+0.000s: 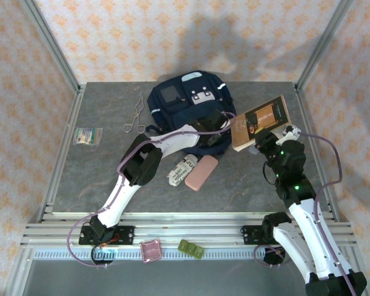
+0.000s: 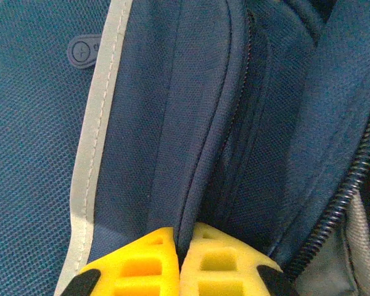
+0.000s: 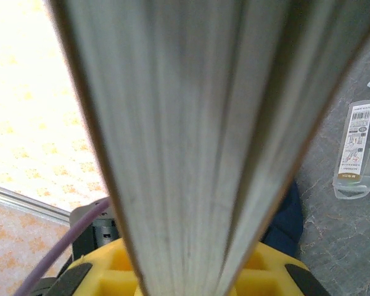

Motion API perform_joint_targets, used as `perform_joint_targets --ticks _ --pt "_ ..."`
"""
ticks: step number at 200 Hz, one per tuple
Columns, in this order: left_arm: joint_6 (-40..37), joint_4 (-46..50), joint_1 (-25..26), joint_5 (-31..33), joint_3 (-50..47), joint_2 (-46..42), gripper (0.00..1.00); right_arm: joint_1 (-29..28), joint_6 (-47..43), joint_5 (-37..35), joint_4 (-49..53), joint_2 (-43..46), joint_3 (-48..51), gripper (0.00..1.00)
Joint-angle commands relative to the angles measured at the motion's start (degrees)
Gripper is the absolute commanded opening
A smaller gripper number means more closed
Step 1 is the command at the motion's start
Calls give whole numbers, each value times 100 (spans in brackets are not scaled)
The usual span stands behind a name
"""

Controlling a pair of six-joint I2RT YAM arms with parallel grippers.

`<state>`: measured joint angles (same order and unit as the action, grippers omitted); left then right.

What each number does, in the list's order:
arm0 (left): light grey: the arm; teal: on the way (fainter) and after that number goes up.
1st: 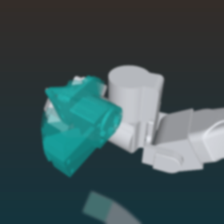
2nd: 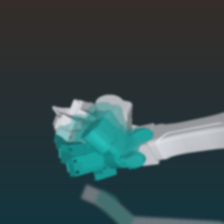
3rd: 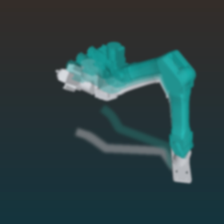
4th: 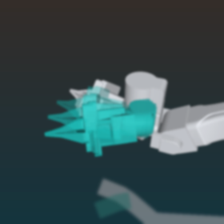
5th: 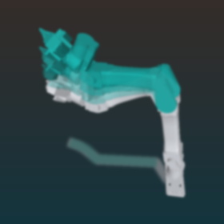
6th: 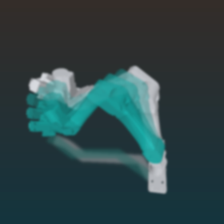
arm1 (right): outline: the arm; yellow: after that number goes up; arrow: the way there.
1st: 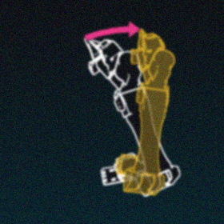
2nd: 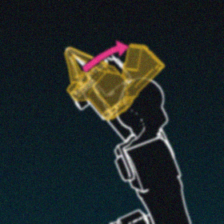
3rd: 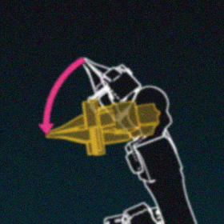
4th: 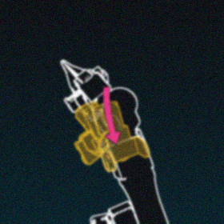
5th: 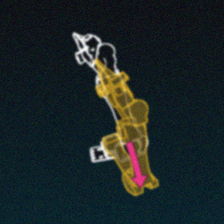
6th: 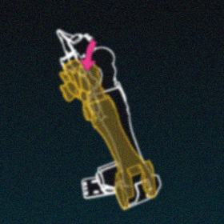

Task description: Pack the student bag

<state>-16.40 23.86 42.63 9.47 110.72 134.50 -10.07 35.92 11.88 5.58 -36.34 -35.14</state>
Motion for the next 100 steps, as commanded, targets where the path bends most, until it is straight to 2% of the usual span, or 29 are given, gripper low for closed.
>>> perform_joint_targets --ticks 1,35,65,100 --pt "158 169 -279 368 422 -264 0 22 45 -152 -232 205 -7 0" --pt "317 26 -361 391 582 -1101 0 29 307 110 -409 194 371 0" --pt "354 -106 -387 365 712 -1593 0 24 850 1186 -1668 -378 820 0" --pt "423 68 -419 407 1072 -1633 0 -219 1308 1706 -3404 -1433 1066 0"
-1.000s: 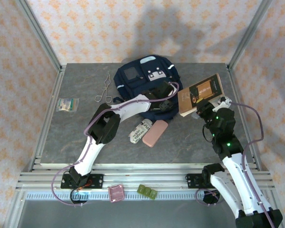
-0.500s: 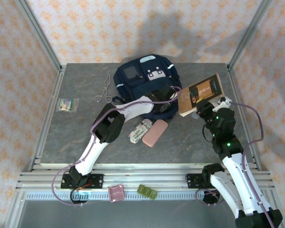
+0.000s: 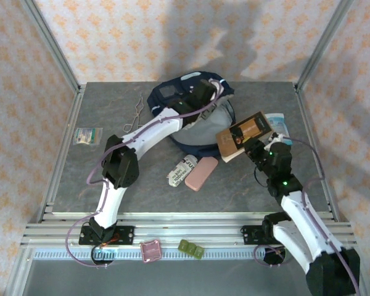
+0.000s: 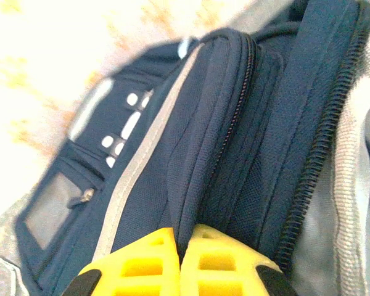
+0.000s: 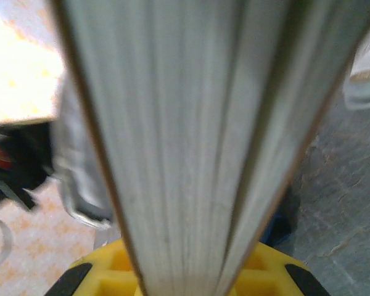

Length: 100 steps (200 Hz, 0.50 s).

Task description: Pack the student bag

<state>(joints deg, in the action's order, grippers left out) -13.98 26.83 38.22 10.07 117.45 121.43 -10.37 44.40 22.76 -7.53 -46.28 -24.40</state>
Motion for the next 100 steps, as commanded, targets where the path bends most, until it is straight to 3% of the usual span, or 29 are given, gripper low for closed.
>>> perform_joint_targets --ticks 1,60,100 --pt "182 -226 25 352 405 -328 0 -204 467 616 -2137 -476 -9 0" --pt "440 -47 17 90 944 -269 0 -731 1109 510 -4241 -3120 -920 0" --pt "715 -12 19 -140 1127 -242 0 -850 1672 500 -5284 -5112 -2154 0"
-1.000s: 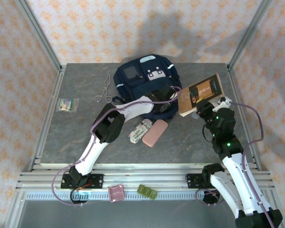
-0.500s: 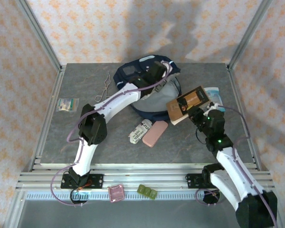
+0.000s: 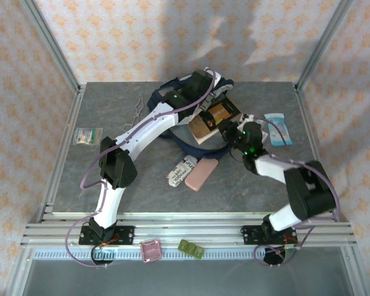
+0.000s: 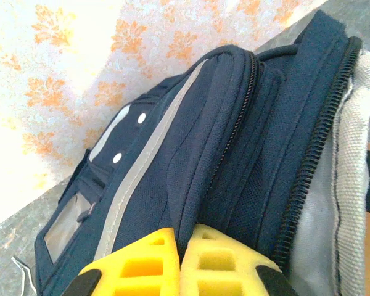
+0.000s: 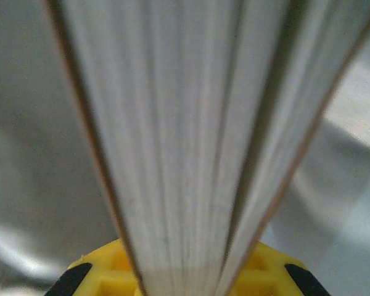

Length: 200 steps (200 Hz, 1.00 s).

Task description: Pack the student bag

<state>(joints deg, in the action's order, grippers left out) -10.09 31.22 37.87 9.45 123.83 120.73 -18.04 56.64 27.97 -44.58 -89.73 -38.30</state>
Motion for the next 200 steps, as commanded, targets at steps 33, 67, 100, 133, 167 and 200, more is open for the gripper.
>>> perform_joint_targets --ticks 33,67,100,133,167,200 --pt "445 -377 72 -207 616 -153 0 -129 701 -130 -1062 -2317 -2369 0" --pt "596 -329 80 -301 607 -137 0 -149 783 34 557 -3858 -4530 17" --pt "850 -316 80 -311 560 -61 0 -200 249 256 2475 -4078 -5505 51" --pt "1263 -516 80 -364 386 -14 0 -153 -432 343 2731 -2630 -3865 100" --pt "1606 -763 72 -127 116 -10 0 -121 -1151 148 3105 -759 -2001 100" --pt "2116 -890 71 -217 -16 62 0 -105 -1837 -432 3985 964 -787 94"
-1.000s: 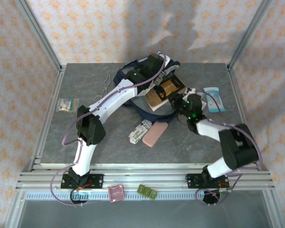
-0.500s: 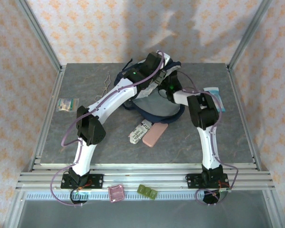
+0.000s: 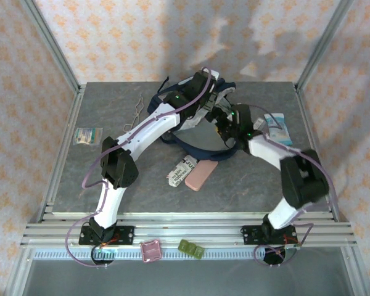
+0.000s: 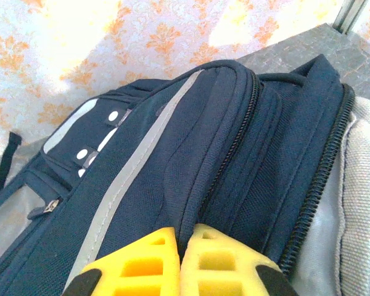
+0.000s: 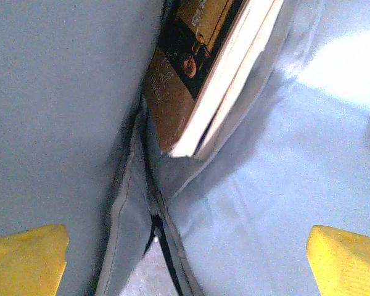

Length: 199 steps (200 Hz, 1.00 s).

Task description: Pack the student bag

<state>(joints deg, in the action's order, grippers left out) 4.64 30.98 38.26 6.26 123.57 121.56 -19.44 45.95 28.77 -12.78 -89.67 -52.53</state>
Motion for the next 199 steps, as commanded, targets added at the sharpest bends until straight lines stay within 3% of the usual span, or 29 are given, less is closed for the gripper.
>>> perform_joint_targets --ticks 1,46,69,82,86,97,105,125,165,199 --pt "669 -875 32 94 10 -15 0 36 -774 -535 830 1007 668 93" --pt "1752 -1317 76 -38 449 617 0 -73 -1187 -839 1329 2333 1452 60" --pt "2230 -1437 134 -154 1063 1194 0 -304 -1297 -838 1365 2274 1488 46" --pt "2324 -1607 151 -307 1161 1356 0 -492 -1321 -864 1347 2105 1418 43" --pt "2342 -1628 149 -344 1153 1368 6 -558 -1326 -860 1325 2041 1401 43" --pt "2348 -1587 151 -391 1080 1330 39 -713 -1316 -863 1267 1881 1316 44" --pt "2317 -1552 140 -370 895 1193 50 -821 -1319 -865 1226 1764 1240 46" --pt "2242 -1882 49 -464 -364 366 59 -969 -1301 -874 1137 1522 1089 50" --pt "2810 -4112 -586 -642 -4745 -2242 71 -1024 -1274 -753 842 1422 1026 62" --pt "3461 -4764 -1334 -1369 -6574 -2770 74 -1079 -1276 -671 735 1391 930 63"
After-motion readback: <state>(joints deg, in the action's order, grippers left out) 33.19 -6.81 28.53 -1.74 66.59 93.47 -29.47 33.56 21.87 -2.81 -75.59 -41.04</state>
